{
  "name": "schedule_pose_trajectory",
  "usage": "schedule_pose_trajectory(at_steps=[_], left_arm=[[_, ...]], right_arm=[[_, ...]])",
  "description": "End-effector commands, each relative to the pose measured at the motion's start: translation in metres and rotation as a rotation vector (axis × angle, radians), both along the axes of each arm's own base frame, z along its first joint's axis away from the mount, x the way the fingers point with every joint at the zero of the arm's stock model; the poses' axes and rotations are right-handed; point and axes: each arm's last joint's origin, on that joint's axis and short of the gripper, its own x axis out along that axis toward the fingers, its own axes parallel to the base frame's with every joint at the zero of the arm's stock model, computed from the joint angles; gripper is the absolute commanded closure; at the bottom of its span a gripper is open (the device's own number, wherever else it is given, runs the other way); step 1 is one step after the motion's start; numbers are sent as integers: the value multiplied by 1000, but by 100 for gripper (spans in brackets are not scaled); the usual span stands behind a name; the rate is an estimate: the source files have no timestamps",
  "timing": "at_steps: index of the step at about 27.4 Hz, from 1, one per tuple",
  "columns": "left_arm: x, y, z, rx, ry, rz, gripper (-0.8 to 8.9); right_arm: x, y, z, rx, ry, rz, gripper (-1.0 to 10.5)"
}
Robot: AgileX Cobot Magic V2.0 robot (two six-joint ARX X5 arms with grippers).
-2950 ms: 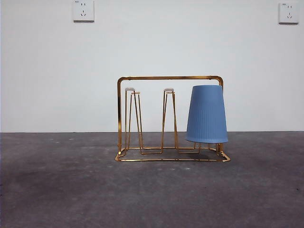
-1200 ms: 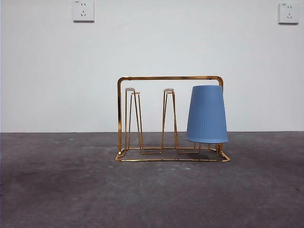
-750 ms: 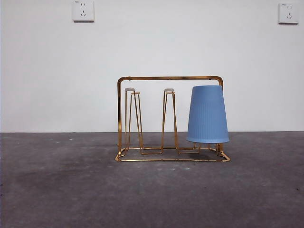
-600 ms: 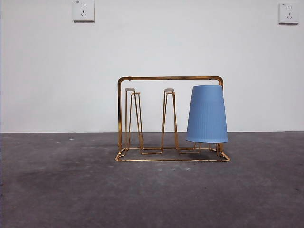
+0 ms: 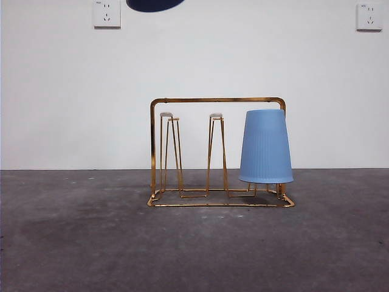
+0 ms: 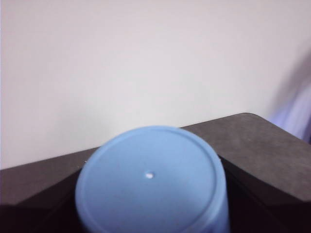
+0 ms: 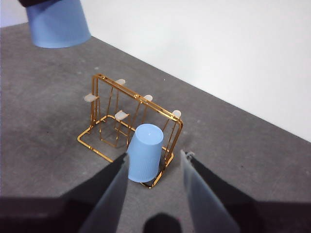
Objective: Pick up cup 1,put cup 1 in the cup rack,pick up cup 2,put cup 2 in the cup rack
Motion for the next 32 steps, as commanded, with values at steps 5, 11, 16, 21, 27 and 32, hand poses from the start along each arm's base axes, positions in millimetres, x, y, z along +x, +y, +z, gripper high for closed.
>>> schedule_pose_trajectory(at_steps=[5,11,16,21,27,32], left_arm=[[9,-6,-37,7,-37,62,820],[16,-1,-60,22,-22,114,820],[28,-7,-73,27,-16,116,820],[41,-18,-90,24,-10,99,820],[50,-23,-104,43,17,112,820],[57,-21,-110,45,23,124,820]], right_arm=[[1,0,-2,8,9,-9,758],[0,0,-2,8,10,-7,760],[0,0,-3,5,18,-3,760],[0,0,-4,3,37,-8,761],[-1,-1,-7,-11,63,-12,761],[-1,-1,-8,-15,76,-14,760]])
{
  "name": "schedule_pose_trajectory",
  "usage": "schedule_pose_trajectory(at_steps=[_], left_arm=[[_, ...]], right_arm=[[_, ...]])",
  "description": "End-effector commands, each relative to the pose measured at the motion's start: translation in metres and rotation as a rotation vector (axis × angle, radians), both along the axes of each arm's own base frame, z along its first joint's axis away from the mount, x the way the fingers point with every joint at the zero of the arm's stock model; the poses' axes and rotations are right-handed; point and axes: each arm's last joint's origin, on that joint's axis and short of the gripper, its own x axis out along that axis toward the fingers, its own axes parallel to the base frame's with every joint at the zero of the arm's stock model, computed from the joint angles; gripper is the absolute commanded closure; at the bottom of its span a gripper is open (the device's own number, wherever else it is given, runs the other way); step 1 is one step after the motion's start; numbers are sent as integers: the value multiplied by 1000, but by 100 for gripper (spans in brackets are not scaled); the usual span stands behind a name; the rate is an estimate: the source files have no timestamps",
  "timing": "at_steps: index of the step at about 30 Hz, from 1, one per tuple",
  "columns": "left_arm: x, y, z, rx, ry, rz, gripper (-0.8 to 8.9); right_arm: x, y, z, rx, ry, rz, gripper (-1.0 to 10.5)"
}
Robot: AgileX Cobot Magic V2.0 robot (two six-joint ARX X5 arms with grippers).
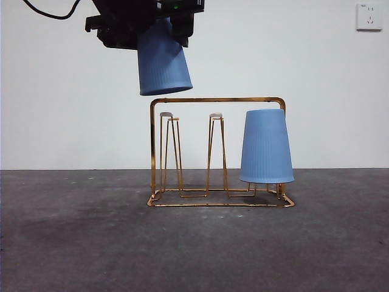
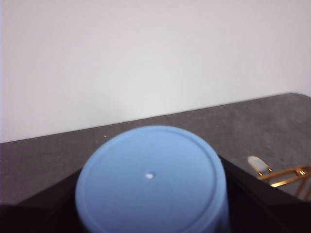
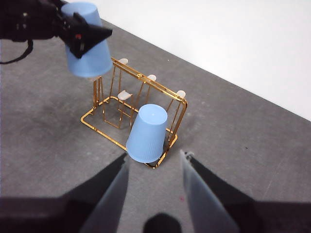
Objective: Pick up cup 1,put cup 1 in the cup rack,pick up cup 2,put cup 2 in the cup rack
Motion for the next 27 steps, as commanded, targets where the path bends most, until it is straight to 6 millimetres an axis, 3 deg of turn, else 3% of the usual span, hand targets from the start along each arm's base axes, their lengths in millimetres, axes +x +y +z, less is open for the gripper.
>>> schedule_pose_trajectory(at_steps=[1,27], left_arm=[[4,0,-9,9,21,7,820],[15,-16,-62,66,225,12,820]], right_arm=[[1,1,-1,16,7,-7,761],[1,1,-1,17,6,-7,761]])
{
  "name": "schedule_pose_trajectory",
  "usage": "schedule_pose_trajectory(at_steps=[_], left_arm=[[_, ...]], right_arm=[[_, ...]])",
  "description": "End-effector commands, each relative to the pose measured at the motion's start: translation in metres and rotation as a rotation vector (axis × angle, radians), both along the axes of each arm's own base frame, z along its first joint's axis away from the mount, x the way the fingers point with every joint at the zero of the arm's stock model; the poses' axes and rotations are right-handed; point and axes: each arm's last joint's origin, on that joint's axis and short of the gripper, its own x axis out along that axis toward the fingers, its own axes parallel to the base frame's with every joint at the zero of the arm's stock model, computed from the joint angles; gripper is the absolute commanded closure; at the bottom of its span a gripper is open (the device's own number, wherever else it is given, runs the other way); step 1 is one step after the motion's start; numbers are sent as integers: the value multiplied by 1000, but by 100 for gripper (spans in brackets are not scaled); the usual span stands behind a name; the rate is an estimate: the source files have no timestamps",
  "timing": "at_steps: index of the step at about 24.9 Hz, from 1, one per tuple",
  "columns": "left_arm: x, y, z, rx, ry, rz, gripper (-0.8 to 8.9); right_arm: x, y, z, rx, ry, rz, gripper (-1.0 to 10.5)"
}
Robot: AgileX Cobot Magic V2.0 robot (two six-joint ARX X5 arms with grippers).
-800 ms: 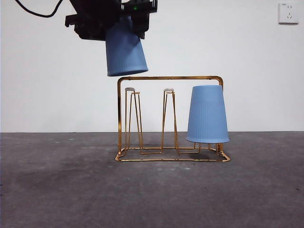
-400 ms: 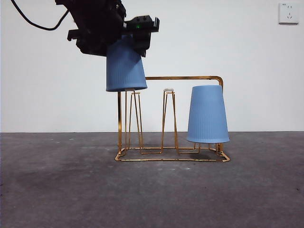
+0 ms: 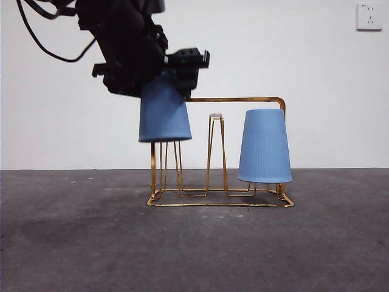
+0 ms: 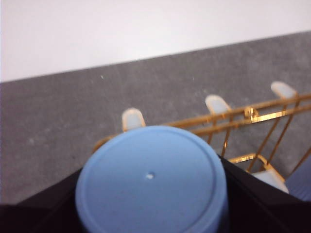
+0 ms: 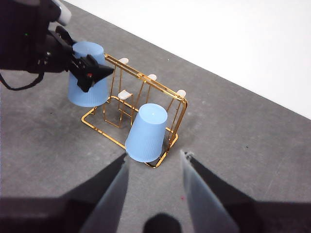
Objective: Pick up cup 1,put cup 1 in the cup rack,pick up cup 2,put cup 2 in the cup rack
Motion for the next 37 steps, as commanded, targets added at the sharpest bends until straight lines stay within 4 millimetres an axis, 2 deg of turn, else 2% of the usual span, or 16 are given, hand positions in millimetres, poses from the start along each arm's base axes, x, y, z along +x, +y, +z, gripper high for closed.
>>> schedule_pose_trajectory(at_steps=[1,18,28,33,34,37], left_arm=[[0,-3,-11,-12,37,10,820],[1,-5,-28,40,102,33,820],[5,-9,-52,89,171,20,820],[5,-8,-56,84,205,21,805],[5,-7,-57,85,221,27,751],[4,-2,-63,87,289,16,328]], right_arm=[[1,1,-1,11,4,-5,761],[1,1,-1,12,3,-4,761],[0,1,-1,18,12,19,761],[0,1,-1,18,11,19,761],[0,1,-1,18,11,19,761],[0,1,-1,18,11,20,761]])
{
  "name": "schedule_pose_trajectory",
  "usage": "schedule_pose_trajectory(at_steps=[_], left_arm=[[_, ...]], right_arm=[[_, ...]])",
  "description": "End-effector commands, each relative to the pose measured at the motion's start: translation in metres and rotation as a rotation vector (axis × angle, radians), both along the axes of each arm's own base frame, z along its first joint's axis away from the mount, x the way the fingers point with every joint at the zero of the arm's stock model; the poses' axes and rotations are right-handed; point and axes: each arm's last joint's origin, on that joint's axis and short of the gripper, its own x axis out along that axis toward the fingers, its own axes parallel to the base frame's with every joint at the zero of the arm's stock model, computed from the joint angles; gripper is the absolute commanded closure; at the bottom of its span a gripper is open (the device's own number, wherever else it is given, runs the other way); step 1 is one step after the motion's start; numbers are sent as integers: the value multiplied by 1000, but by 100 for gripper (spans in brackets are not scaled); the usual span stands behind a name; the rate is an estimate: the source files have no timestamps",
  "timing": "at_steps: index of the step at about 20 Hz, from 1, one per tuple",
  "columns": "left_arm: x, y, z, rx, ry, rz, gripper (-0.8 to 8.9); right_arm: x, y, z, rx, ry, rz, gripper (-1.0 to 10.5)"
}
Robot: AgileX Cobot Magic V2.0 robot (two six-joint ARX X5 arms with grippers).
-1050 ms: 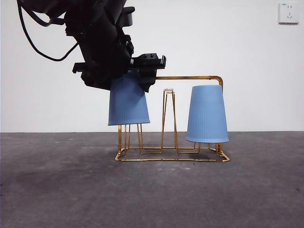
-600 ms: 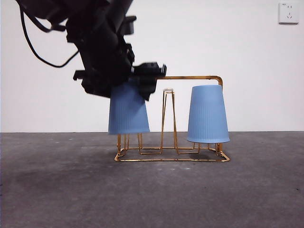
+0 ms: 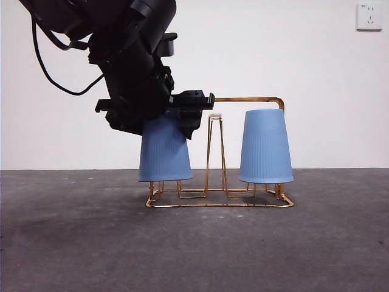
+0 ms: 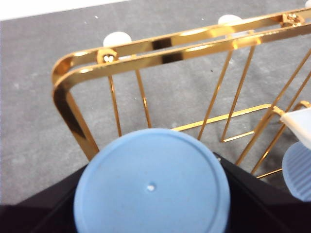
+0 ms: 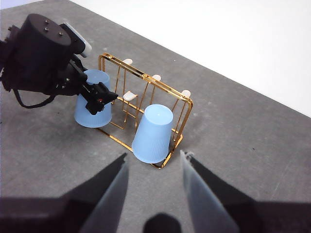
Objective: Pick up cup 1,put cup 1 in the cup rack,pick up cup 2,put cup 2 in the cup rack
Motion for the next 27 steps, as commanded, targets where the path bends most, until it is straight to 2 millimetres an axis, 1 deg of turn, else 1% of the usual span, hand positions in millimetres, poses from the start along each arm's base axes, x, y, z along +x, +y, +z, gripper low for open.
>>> schedule_pose_trajectory(at_steps=[1,6,11,14,17,20,21,23,27], left_arm=[[-4,6,-24,40,137,-18,310],[-7,11,-30,69,226,-49,310],[-10,10,-33,36,288,-104,310],[-17,12,-39,47,399,-156,310],[-27,16,-47,53,564,-199,310],[-37,20,-47,82,666,-217,311],[-42,21,-45,99,690,-221,311],[-54,23,-29,115,697,-234,311],[-78,33,23,57,589,-284,312]], right_arm=[[1,1,-1,10,4,-4,761],[1,1,-1,10,4,-4,761],[1,1,-1,10,4,-4,761],[1,1,-1,10,4,-4,761],[1,1,-2,6,8,-4,761],[0,0,-3,-6,23,-5,761],[0,0,-4,-3,32,-9,761],[0,0,-4,1,36,-12,761],[0,0,-4,7,39,-14,761]])
